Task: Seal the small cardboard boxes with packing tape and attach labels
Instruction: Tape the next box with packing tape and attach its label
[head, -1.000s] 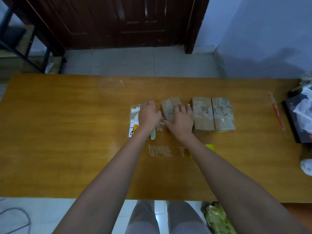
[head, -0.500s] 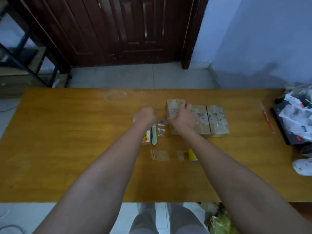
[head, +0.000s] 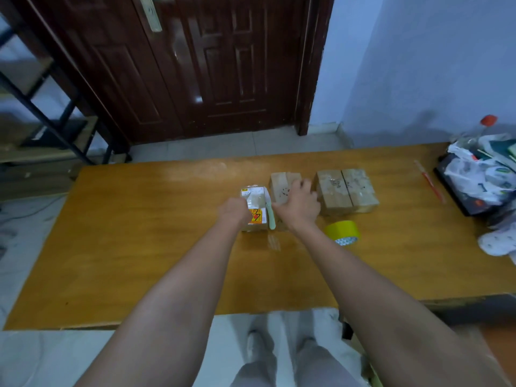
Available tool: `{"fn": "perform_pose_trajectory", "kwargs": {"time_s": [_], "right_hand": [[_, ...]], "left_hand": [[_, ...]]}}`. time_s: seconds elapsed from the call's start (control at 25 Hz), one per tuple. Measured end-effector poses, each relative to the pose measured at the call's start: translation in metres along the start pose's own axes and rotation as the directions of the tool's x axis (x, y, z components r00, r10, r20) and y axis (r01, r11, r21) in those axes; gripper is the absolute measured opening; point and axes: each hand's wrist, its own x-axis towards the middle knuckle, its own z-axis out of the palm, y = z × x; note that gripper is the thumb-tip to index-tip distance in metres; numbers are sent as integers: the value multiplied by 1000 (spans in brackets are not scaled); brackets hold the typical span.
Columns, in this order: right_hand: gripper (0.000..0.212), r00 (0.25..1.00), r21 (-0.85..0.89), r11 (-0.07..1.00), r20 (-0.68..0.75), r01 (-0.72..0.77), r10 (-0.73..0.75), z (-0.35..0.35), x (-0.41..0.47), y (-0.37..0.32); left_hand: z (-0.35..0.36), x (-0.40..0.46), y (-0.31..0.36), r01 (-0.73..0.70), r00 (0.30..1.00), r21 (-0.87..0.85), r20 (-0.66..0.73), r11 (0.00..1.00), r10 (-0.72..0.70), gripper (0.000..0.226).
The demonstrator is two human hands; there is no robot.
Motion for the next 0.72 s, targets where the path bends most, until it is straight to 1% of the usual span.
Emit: {"fn": "perform_pose_trajectory", "kwargs": {"time_s": [0.08,0.24,0.36,0.48,0.6,0.72], "right_hand": [[74,1000,7,1000,1,12,-12,7,-26,3],[72,1000,23,1000,24,12,-13,23,-71,18],[72,998,8,1000,66,4,-4,39,-98,31],[72,994,22,1000,112,-13,11,58,-118,38],[75,987,-23,1000,160,-7,11,75,-129,38],[77,984,-37,999,176,-11,17,89,-130,32]], "left_hand": [[18,-16,-8,13,1000,-5,-1,1000,-13,28],[54,-44,-14,70,997,-21,19,997,-70,30],[82,-61,-14,119,990,-28,74,993,-116,31],[104,-73,-14,127,986,-3,106,992,-126,30],[122,-78,-14,125,984,-3,127,992,-124,31],[133,-75,-19,118,981,-14,156,993,-114,29]]}}
